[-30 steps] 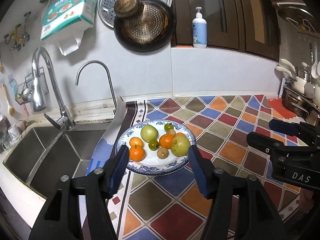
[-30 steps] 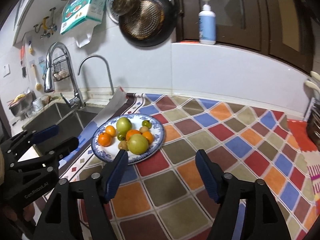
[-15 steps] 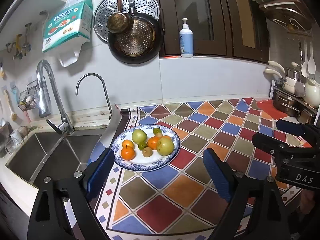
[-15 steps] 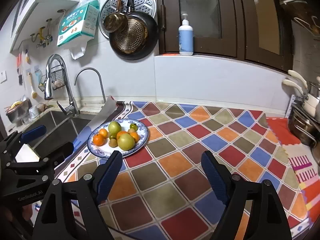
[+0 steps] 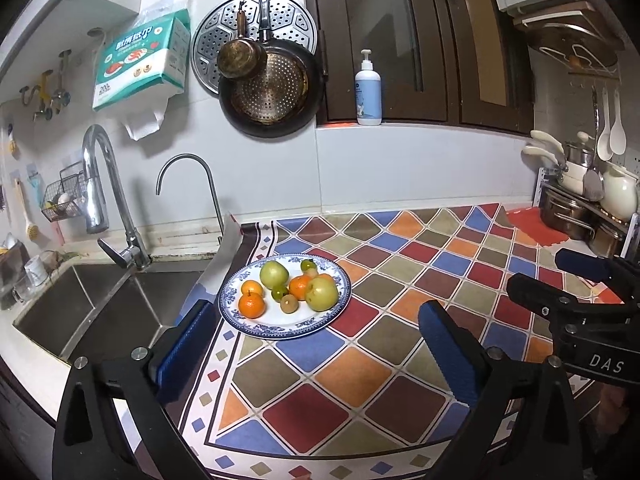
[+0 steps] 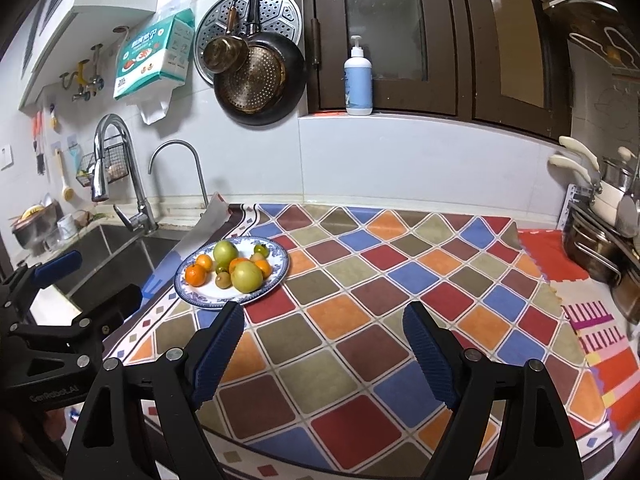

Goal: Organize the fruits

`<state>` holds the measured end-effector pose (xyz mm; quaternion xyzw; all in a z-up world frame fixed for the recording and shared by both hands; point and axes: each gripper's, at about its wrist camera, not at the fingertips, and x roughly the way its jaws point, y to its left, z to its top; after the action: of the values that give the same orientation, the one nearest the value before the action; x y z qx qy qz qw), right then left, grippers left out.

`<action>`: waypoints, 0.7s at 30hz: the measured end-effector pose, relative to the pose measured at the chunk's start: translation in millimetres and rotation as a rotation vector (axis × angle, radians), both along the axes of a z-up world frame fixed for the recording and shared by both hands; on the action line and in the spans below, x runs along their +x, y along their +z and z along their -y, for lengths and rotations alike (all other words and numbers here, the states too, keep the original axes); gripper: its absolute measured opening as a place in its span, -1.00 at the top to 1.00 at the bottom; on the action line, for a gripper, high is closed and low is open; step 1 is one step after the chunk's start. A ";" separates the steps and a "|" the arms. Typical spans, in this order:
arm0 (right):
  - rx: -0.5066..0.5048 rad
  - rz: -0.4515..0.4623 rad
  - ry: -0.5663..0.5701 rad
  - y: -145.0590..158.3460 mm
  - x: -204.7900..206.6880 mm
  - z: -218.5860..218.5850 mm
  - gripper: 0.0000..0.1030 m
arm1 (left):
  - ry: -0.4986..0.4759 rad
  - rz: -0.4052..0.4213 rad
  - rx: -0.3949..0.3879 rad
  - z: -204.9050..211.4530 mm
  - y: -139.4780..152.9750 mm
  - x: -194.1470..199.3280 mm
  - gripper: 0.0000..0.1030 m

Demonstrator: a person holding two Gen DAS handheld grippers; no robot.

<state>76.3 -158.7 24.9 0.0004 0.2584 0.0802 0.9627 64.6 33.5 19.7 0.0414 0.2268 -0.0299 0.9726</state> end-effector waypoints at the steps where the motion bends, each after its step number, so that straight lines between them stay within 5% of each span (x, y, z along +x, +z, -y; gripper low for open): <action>1: 0.000 0.001 -0.002 0.1 -0.7 1.0 -0.60 | 0.001 -0.001 0.001 1.1 -0.3 -0.5 -1.00; 21: 0.012 0.007 -0.009 -1.0 -7.2 9.8 -0.60 | 0.012 -0.006 0.007 4.8 -1.2 -5.8 -1.00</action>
<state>69.1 -168.4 23.9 0.0072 0.2546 0.0773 0.9639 58.9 28.7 18.5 0.0436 0.2299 -0.0233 0.9720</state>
